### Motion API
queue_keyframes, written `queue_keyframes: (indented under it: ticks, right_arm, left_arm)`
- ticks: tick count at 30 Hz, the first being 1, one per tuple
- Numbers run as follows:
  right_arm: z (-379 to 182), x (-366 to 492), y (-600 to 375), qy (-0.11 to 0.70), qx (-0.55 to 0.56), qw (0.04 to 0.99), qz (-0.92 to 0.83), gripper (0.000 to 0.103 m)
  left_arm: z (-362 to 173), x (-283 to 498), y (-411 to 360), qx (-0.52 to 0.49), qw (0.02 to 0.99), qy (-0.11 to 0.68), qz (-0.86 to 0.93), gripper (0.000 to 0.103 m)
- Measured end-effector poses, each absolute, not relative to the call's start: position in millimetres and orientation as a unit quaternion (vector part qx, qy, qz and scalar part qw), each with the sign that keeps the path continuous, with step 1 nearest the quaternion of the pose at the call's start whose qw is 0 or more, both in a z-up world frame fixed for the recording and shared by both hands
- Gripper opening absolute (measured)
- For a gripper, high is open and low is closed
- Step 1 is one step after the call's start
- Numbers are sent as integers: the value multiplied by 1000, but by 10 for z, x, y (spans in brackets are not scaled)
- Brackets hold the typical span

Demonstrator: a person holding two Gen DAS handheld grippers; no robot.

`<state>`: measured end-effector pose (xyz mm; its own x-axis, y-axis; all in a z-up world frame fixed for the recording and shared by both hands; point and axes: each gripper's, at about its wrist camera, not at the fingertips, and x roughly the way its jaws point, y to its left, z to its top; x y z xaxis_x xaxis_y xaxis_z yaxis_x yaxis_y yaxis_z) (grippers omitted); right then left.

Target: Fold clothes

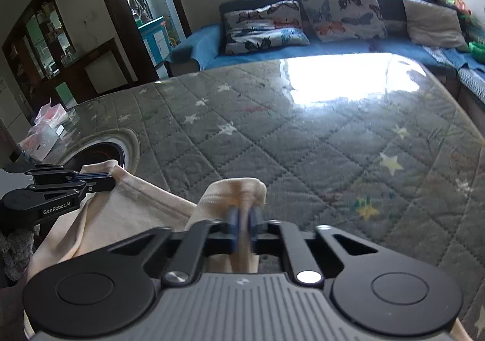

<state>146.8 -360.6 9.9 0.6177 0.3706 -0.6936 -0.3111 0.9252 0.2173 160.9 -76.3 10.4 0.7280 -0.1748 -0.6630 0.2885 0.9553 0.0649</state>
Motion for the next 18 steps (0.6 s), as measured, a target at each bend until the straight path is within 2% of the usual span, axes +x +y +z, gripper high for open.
queue_keyframes:
  ticks: [9,14,16,18]
  right_arm:
    - [401,1579,-3645,325,-4,938,121,1]
    - [300,1802,-3581,333,-39,938,85,2]
    - [260,1815,-3537,341,-40,934,95,5]
    - [231,1755,-3461,343,-45,931,117,6]
  left_arm:
    - [290,1784,-520,45,950,306,-50,2]
    - [240,1963,-429,29,946,322,-28,3]
    - [205,1981,-419,28,943,329,-30,3]
    - [175,1996,-410,27,941,337,-28,7]
